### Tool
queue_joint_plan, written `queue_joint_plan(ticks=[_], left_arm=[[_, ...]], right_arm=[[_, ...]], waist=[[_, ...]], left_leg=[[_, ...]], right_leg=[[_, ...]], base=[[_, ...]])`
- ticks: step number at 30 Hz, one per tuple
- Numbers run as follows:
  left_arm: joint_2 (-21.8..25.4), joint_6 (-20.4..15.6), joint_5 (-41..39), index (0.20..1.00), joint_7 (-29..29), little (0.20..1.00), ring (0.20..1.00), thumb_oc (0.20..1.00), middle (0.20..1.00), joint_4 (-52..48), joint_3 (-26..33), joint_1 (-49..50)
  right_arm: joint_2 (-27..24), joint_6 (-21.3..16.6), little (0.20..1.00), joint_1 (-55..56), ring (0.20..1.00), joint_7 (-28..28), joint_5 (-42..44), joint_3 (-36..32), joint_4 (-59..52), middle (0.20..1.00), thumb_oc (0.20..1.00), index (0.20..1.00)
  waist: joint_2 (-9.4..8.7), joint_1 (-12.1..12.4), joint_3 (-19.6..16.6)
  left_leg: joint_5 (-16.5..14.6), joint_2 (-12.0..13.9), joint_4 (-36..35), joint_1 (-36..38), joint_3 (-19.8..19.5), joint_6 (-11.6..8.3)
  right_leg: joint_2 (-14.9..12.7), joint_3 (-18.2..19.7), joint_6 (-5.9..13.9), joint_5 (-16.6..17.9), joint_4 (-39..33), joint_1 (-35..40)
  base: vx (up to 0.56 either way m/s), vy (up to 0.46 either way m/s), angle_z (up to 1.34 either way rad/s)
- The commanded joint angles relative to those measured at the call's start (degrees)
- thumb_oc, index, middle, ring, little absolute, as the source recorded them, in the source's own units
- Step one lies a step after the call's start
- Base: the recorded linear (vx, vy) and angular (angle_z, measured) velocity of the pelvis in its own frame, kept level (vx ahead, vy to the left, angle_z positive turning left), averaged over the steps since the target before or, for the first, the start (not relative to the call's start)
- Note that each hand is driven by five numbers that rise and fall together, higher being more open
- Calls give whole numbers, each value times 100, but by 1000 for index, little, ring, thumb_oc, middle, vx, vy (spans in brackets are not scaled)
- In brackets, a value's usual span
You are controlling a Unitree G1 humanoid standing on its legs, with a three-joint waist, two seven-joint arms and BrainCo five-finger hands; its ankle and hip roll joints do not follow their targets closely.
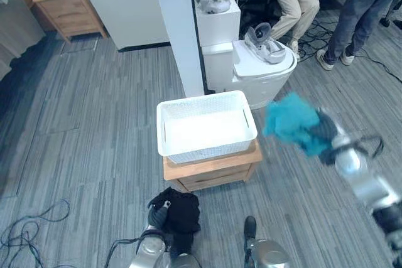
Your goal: Tidy up the quilt and then pick up the clothes from the bed and put them into the laundry hamper.
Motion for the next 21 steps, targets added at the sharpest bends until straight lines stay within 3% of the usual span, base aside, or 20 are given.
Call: queue_joint_plan(ticks=[1, 6, 12, 15, 16, 17, 21], left_arm=[[416, -266, -303, 200, 8, 200, 200, 200, 200, -180, -28, -122], [595, -355, -362, 200, 10, 200, 200, 200, 200, -84, -124, -197], [772, -475, -466, 200, 92, 200, 200, 200, 200, -230, -116, -255], [830, -669, -666, 200, 105, 200, 200, 200, 200, -889, -80, -303], [875, -734, -728, 200, 102, 200, 200, 200, 200, -1165, -59, -343], [920, -793, -759, 200, 102, 200, 200, 200, 200, -1324, -52, -386], [1336, -1036, -417, 200, 188, 200, 200, 200, 200, -2682, 108, -612]], right_arm=[[3, -225, 200, -1107, 200, -203, 121, 480, 403, 200, 200, 200], [213, -140, 200, -2668, 200, -350, 260, 1190, 1634, 200, 200, 200], [313, -74, 200, -3406, 200, -423, 160, 1575, 2568, 200, 200, 200], [368, -2, 200, -3453, 200, -444, 90, 1673, 3153, 200, 200, 200], [355, -14, 423, -3412, 423, -437, 45, 1705, 3275, 423, 423, 423], [359, 8, 1000, -3387, 1000, -417, -22, 1752, 3440, 1000, 1000, 1000], [324, 63, 1000, -2942, 1000, -494, -748, 1863, 3493, 1000, 1000, 1000]], waist=[[-410, 362, -283], [-387, 644, -141], [-231, 838, 107], [-123, 893, 168], [-103, 890, 185], [-86, 894, 198], [-7, 844, 218]], left_leg=[[-101, -203, 70, 87, -176, -162], [47, -246, -107, -137, -334, -154], [233, -242, -175, -567, -547, -239], [284, -217, -185, -735, -612, -287], [306, -197, -185, -764, -629, -306], [326, -178, -185, -785, -636, -325], [345, -106, -185, -730, -614, -386]], right_leg=[[-664, 334, 832, -642, 110, 195], [-680, 283, 799, -637, 262, -114], [-674, 174, 820, -514, 189, -455], [-652, 104, 829, -490, 105, -524], [-638, 96, 833, -487, 93, -536], [-623, 85, 831, -490, 80, -538], [-574, 99, 832, -536, 43, -463]], base=[[13, 9, 37], [-31, 7, 25], [-42, -13, 35], [-14, -15, 29], [-3, -29, 7], [16, -30, 9], [2, -10, 3]])
